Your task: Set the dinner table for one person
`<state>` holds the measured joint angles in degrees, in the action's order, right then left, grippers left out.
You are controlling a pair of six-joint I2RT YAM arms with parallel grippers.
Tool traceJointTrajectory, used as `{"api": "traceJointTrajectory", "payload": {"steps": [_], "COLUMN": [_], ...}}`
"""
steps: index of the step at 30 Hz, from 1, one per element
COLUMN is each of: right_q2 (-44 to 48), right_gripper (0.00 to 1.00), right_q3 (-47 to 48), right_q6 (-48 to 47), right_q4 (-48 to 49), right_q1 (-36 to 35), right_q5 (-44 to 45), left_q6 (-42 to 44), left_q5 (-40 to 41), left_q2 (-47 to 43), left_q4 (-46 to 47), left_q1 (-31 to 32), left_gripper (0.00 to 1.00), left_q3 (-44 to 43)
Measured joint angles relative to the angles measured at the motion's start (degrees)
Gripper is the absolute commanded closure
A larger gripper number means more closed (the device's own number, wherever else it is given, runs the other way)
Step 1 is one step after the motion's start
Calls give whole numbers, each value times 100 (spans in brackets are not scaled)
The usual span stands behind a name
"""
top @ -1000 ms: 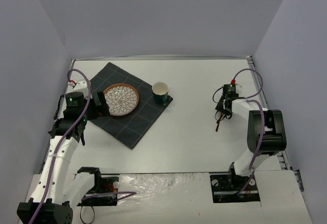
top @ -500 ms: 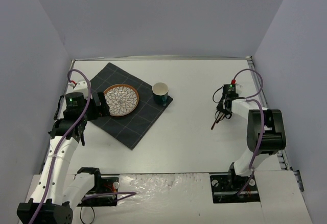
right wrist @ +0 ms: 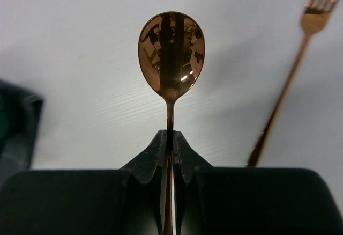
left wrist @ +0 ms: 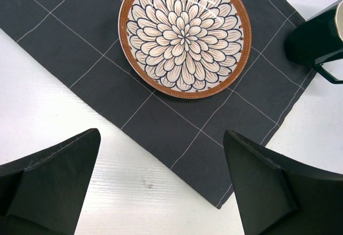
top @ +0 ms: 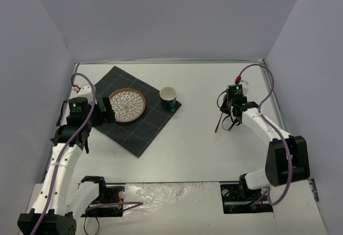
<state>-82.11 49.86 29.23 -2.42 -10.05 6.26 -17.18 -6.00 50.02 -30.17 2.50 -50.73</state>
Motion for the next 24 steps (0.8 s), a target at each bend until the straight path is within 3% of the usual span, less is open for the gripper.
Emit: {"api": "traceJointTrajectory", "payload": {"steps": [5, 10, 17, 24], "right_q2": [613, 645, -473, -2168], "right_gripper": [100, 100, 100, 100], "right_q3": [372, 817, 1975, 3140], "right_q6": [568, 1180, 2023, 2576], "right_q4": [-124, -289, -223, -135], "right_q1": [-1138, -2159, -3792, -4629], "right_q5": [55, 396, 856, 982], "left_q6": [1, -1, -1, -1], "left_q5": [0, 2, 25, 135], "left_q2": [0, 0, -40, -120], "left_q4": [0, 0, -9, -15], "left_q1": [0, 0, 0, 0], "left_gripper": [3, 3, 3, 3], "left_q3": [0, -1, -1, -1]}}
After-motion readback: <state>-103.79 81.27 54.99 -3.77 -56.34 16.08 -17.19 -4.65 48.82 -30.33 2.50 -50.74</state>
